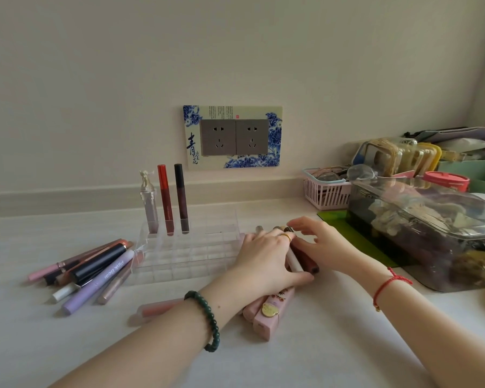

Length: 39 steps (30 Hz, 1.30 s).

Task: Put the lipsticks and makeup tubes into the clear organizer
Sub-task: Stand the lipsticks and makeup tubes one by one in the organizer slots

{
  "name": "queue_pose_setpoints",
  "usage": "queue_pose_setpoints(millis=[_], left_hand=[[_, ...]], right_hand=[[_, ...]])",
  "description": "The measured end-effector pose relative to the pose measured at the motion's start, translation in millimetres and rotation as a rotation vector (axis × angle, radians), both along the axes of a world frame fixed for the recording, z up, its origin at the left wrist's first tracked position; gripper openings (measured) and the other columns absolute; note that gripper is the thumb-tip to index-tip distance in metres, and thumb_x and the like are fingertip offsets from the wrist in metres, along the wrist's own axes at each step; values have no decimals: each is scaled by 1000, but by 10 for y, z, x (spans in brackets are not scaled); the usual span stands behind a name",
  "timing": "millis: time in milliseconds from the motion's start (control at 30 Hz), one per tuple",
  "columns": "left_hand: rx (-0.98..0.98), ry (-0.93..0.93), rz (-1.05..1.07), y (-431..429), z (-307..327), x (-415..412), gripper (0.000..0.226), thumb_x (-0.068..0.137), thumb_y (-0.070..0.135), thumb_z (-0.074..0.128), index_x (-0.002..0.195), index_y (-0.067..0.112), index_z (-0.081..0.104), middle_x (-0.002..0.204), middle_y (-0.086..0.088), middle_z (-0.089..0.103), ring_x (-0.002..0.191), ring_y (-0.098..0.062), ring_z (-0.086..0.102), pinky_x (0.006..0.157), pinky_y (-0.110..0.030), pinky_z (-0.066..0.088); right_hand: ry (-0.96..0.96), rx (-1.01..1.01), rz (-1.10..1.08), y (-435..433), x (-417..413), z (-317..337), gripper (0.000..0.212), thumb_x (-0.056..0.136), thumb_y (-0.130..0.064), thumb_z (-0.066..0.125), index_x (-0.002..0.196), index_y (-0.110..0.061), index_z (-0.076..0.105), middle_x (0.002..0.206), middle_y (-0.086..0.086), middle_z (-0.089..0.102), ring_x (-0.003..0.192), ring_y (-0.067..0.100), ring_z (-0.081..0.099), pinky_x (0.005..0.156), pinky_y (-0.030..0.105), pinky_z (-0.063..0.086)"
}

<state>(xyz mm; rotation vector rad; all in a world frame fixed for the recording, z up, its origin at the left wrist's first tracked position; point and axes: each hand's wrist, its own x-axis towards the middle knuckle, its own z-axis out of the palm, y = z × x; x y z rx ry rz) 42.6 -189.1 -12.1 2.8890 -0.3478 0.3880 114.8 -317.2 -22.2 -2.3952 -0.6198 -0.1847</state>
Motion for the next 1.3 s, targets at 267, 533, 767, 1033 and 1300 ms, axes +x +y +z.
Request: queue_pose_setpoints(millis=[267,533,767,1033,1300], left_hand=[[-29,-5,7,45,6,-7,77,73,58,60,135,18,37,129,-2,50,118,-23,44,98,-35,32],[-47,35,30,54,13,-19,73,74,56,61,132,17,39,123,-3,53,114,-23,47,99,-36,33],[-116,11,17,62,52,-90,75,73,51,65,134,18,37,117,-5,56,110,-24,49,95,-35,35],[-435,-67,-87,217,161,-211,92,68,33,77,142,23,23,107,2,68,97,-9,59,80,-17,42],[-595,-70,-69,686,284,-382,68,73,19,74,133,26,42,98,5,68,91,0,58,69,11,30]], right_hand=[[-8,-137,83,103,-21,22,36,96,-22,40,132,-23,46,146,0,38,134,18,35,106,26,26],[77,-192,60,150,10,20,38,97,-27,36,134,-24,41,149,3,30,139,19,22,112,35,18],[53,-85,68,155,-7,43,31,94,-23,42,123,-17,50,136,4,42,134,19,28,107,28,21],[-8,330,132,153,-200,374,27,88,-25,55,114,-31,49,112,-6,57,106,9,53,92,27,39],[-33,582,303,429,-529,669,34,83,-11,62,111,-25,50,82,2,70,73,12,70,75,27,57]])
